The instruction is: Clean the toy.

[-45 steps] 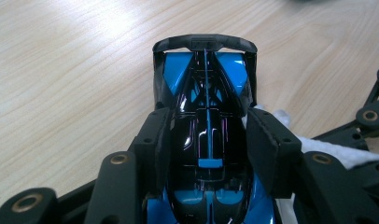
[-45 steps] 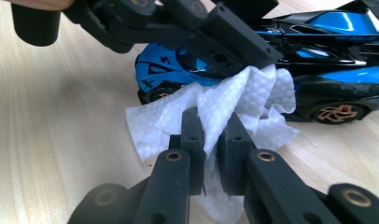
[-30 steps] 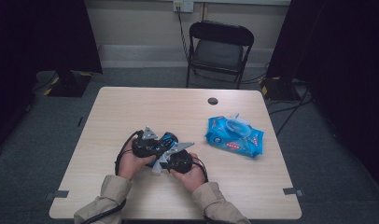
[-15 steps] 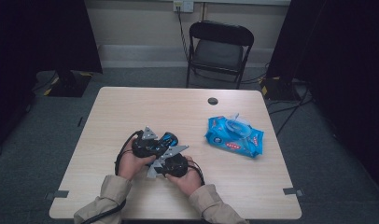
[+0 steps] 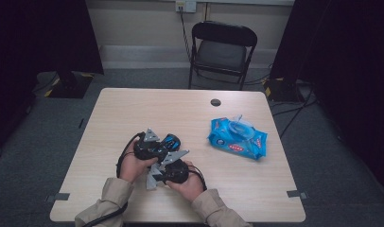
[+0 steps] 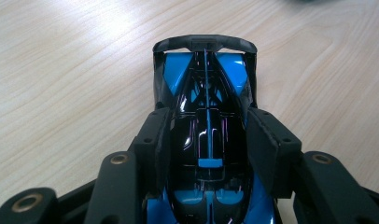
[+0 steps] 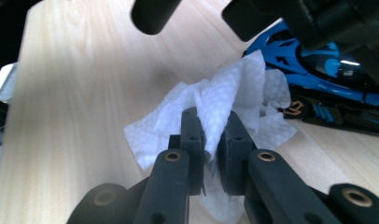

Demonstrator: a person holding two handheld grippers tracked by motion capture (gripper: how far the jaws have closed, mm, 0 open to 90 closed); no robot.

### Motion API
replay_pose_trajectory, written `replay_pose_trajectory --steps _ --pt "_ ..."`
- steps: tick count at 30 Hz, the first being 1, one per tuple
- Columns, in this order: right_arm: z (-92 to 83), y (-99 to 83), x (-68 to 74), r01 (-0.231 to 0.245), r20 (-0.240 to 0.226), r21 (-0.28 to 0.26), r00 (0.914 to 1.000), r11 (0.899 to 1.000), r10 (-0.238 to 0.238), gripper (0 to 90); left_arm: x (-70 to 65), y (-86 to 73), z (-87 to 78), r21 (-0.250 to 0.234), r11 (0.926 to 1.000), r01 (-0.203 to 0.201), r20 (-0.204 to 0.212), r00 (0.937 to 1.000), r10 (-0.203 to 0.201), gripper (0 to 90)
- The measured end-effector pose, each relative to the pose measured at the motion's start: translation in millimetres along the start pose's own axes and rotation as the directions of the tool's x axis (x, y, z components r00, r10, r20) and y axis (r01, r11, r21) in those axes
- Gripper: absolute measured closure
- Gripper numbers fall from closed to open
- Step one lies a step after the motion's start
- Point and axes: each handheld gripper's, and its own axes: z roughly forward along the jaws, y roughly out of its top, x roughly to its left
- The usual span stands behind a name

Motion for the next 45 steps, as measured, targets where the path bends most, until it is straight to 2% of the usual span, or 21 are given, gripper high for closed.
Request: replay_pose_trajectory --steps 5,7,11,12,13,14,16,17,19,21,24,25,26,29,30,35,39,40,42,45 --pt "-10.4 -3.8 -2.3 0.002 0.004 -0.002 1.0 1.0 -0.002 82.0 -0.5 -0.1 0.0 -0.001 1.0 0.0 -0.003 1.0 0.0 51.1" --pt "-21.8 -5.6 -10.6 -0.002 0.028 -0.004 0.9996 1.0 0.002 82.0 -1.2 -0.4 0.3 -0.002 0.9999 0.01 0.003 0.9999 -0.01 51.1" --pt "-33.0 -6.2 -19.1 -0.017 0.052 -0.02 0.9985 1.0 0.019 81.9 -1.1 -0.4 0.2 -0.002 0.9999 0.01 0.005 0.9999 -0.01 51.2" --pt "-41.3 -6.3 -26.2 -0.028 0.073 -0.027 0.9969 0.999 0.03 81.9 -1.0 -0.4 0.1 -0.001 1.0 0.01 0.004 0.9999 -0.01 51.2" --pt "-41.3 -6.3 -26.2 -0.028 0.073 -0.027 0.9969 0.999 0.03 81.9 -1.0 -0.4 0.1 -0.001 1.0 0.01 0.004 0.9999 -0.01 51.2" --pt "-46.9 -6.2 -31.6 -0.032 0.098 -0.026 0.9945 0.999 0.035 81.8 -1.2 -0.6 0.1 -0.003 0.9999 0.011 0.003 0.9999 -0.011 51.1" --pt "-49.7 -6.5 -34.9 -0.036 0.105 -0.032 0.9937 0.999 0.04 81.7 -1.6 -0.9 0.3 -0.008 0.9999 0.014 0.003 0.9999 -0.014 51.2" --pt "-54.7 -7.2 -41.3 -0.049 0.133 -0.038 0.9897 0.998 0.053 81.5 -1.6 -1.0 0.2 -0.008 0.9999 0.014 0.003 0.9999 -0.014 51.2" --pt "-55.9 -7.5 -43.3 -0.054 0.137 -0.039 0.9889 0.998 0.059 81.5 -1.6 -1.1 0.1 -0.007 0.9999 0.013 0.002 0.9999 -0.013 51.2" --pt "-59.5 -8.7 -51.3 -0.07 0.167 -0.046 0.9829 0.996 0.077 81.5 -1.6 -1.0 0.1 -0.007 0.9999 0.014 0.003 0.9999 -0.014 51.1" --pt "-61.8 -9.1 -56.4 -0.079 0.189 -0.056 0.9781 0.995 0.088 81.5 -1.3 -1.0 -0.2 -0.006 0.9999 0.008 0.0 1.0 -0.008 51.1" --pt "-63.5 -9.7 -62.8 -0.086 0.204 -0.066 0.9739 0.994 0.098 81.4 -1.2 -1.0 -0.3 -0.005 1.0 0.006 0.0 1.0 -0.006 51.2" --pt "-63.5 -9.7 -62.8 -0.086 0.204 -0.066 0.9739 0.994 0.098 81.4 -0.9 -1.0 -0.6 -0.003 1.0 -0.002 -0.007 1.0 0.002 51.2" --pt "-64.6 -11.3 -75.4 -0.111 0.245 -0.072 0.9615 0.991 0.125 81.4 -0.8 -1.2 -1.3 -0.001 1.0 -0.006 -0.008 0.9999 0.006 51.2" --pt "-64.6 -11.3 -75.4 -0.111 0.245 -0.072 0.9615 0.991 0.125 81.4 -1.0 -1.4 -1.2 -0.002 1.0 -0.004 -0.008 1.0 0.004 51.2" --pt "-57.9 -7.8 -82.4 -0.127 0.275 -0.074 0.9509 0.989 0.143 81.3 -0.9 -1.6 -1.3 -0.003 1.0 -0.002 -0.006 1.0 0.002 51.2" --pt "-51.7 -6.4 -84.0 -0.132 0.278 -0.071 0.9493 0.989 0.147 81.4 -1.7 -2.6 -1.1 -0.008 0.9999 0.012 0.002 0.9999 -0.012 51.2" --pt "-49.3 -6.3 -83.5 -0.139 0.288 -0.066 0.9456 0.988 0.152 81.4 -1.4 -2.7 -1.2 -0.009 0.9999 0.01 0.003 0.9999 -0.01 51.2" --pt "-43.5 -7.3 -83.0 -0.134 0.296 -0.051 0.9443 0.99 0.143 81.3 -0.4 -2.5 -2.0 -0.002 1.0 -0.007 -0.005 1.0 0.007 51.2" --pt "-39.9 -8.5 -82.8 -0.141 0.291 -0.057 0.9447 0.988 0.152 81.2 -0.7 -2.7 -2.1 -0.003 1.0 -0.005 -0.004 1.0 0.005 51.2"
